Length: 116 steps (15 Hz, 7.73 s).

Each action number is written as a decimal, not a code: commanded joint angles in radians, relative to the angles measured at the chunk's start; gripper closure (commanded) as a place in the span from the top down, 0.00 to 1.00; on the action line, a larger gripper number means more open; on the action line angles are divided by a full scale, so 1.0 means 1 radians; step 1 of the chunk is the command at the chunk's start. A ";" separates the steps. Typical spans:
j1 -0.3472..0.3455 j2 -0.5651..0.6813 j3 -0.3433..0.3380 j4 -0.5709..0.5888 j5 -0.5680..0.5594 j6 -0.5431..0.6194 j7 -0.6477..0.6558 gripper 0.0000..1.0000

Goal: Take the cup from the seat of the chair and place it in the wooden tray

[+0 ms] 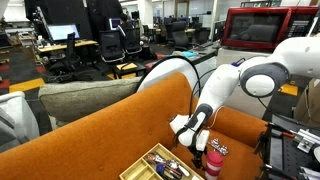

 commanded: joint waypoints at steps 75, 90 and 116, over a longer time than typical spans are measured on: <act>-0.156 -0.006 0.045 -0.091 0.058 -0.031 -0.232 0.67; -0.209 -0.009 0.037 -0.089 0.024 -0.039 -0.404 0.67; -0.065 -0.625 0.015 -0.575 -0.191 0.146 -0.351 0.67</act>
